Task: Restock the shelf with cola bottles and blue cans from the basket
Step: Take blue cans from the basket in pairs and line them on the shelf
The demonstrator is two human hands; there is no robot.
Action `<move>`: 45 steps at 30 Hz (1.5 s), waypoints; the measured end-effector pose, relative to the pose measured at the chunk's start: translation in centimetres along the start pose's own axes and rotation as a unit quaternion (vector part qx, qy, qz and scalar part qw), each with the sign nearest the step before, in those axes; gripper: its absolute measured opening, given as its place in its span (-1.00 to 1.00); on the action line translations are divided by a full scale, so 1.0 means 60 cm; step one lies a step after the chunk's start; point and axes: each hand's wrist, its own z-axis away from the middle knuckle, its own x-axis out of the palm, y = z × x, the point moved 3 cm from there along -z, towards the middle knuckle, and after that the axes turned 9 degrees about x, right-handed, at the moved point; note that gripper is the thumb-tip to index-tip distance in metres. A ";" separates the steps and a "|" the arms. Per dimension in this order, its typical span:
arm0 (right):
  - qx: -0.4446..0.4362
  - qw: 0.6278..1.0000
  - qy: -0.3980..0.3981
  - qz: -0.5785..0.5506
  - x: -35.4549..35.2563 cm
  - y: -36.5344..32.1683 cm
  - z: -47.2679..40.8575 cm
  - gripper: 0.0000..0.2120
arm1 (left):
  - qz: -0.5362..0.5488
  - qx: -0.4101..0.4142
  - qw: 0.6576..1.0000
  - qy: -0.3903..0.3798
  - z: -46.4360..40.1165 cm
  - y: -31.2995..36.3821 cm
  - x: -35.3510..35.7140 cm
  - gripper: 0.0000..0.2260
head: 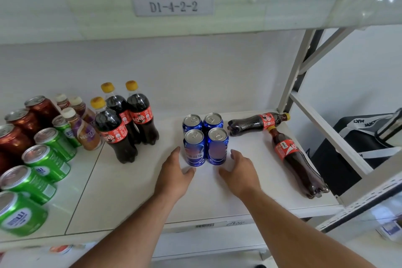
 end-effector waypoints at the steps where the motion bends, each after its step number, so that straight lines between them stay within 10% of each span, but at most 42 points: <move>1: 0.008 1.000 -0.002 0.001 -0.003 0.002 0.010 -0.33 | -0.013 -0.005 1.000 -0.001 0.006 -0.003 -0.009 -0.23; 12: -0.117 0.981 -0.112 0.109 -0.002 -0.115 0.192 -0.36 | -0.120 -0.061 0.991 -0.012 0.140 -0.048 -0.164 -0.27; 22: -0.426 0.840 -0.277 0.191 0.107 -0.272 0.385 -0.39 | -0.153 -0.217 0.951 0.158 0.399 -0.089 -0.289 -0.40; 45: -0.679 0.462 -0.481 0.307 0.439 -0.232 1.105 -0.26 | -0.047 -0.609 0.663 0.433 1.238 -0.182 -0.354 -0.34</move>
